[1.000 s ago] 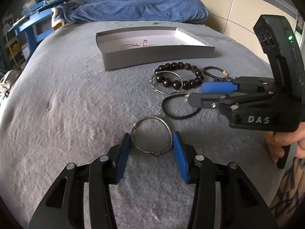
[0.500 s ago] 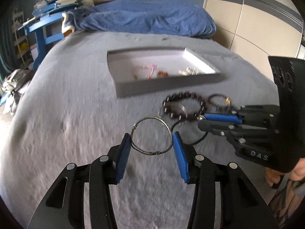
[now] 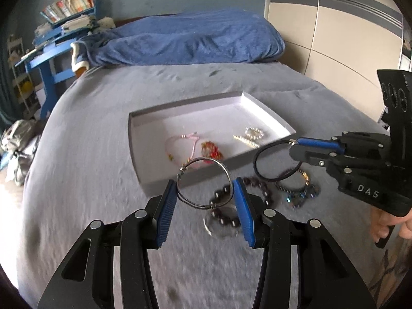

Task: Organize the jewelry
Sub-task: 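Carry the bangle and hair tie into the tray and open both grippers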

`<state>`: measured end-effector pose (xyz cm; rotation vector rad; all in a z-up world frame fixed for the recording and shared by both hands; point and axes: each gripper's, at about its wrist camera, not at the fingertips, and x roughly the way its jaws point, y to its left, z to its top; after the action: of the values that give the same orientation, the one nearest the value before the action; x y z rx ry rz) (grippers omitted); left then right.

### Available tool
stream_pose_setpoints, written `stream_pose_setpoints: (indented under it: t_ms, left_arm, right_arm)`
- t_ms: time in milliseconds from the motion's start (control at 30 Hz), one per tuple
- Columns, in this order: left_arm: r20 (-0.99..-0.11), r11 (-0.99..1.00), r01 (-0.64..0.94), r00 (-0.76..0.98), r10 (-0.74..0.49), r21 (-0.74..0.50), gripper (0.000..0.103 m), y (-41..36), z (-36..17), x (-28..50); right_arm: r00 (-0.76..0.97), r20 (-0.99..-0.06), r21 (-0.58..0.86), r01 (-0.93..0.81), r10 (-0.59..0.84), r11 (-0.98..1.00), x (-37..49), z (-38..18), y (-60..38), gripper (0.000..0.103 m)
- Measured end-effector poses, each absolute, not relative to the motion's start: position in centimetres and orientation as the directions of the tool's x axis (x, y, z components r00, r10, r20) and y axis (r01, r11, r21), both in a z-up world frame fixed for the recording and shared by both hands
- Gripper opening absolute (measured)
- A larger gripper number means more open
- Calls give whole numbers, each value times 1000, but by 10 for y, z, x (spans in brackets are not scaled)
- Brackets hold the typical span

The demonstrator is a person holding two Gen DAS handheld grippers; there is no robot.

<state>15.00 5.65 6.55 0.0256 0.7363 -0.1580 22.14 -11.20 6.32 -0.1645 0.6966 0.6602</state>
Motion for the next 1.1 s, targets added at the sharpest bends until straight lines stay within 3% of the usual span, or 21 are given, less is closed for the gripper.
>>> stream_pose_setpoints:
  t_ms: [633, 1100]
  left_arm:
    - [-713, 993, 108, 693, -102, -37, 46, 77, 31, 240]
    - [-755, 991, 96, 642, -134, -94, 46, 83, 3, 265]
  right_arm:
    - [577, -671, 104, -547, 464, 830, 310, 34, -100, 12]
    - [544, -720, 60, -570, 431, 819, 325, 6, -76, 12]
